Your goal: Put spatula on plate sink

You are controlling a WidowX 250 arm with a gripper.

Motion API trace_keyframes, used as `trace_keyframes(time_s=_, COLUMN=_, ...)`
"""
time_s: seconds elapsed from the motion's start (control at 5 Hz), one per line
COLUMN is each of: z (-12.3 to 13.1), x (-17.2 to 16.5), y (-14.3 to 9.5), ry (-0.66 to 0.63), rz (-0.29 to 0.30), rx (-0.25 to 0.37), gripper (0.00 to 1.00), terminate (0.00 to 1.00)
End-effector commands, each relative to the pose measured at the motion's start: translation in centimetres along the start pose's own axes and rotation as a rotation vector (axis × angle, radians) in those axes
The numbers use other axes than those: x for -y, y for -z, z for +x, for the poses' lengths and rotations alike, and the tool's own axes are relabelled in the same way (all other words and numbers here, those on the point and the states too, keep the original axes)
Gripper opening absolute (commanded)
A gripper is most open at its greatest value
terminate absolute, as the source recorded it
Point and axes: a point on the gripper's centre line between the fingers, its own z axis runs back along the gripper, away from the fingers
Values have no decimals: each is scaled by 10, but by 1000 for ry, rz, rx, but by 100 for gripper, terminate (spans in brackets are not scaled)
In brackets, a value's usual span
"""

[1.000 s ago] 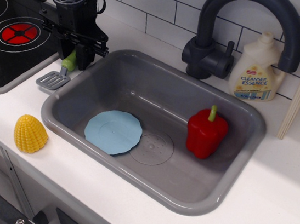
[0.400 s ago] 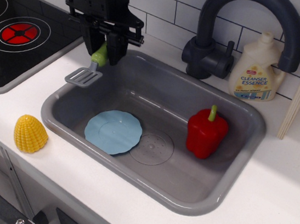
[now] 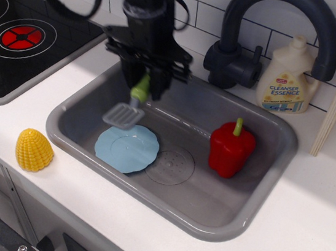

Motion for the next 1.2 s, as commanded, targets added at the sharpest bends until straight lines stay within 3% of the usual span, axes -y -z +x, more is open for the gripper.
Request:
trace_keyframes(time_s=0.0, z=1, x=10, y=19, ry=1, rz=30, rx=44, gripper=0, terminate=0)
trace_keyframes(time_s=0.2, z=-2, x=14, y=21, ry=4, rz=35, rx=16, gripper=0, terminate=0)
trace_keyframes(time_s=0.8, z=-6, x=4, y=50, ry=10, rz=85, rx=33, gripper=0, terminate=0)
trace_keyframes(time_s=1.0, z=-9, x=7, y=53, ry=22, rz=74, rx=37, gripper=0, terminate=0)
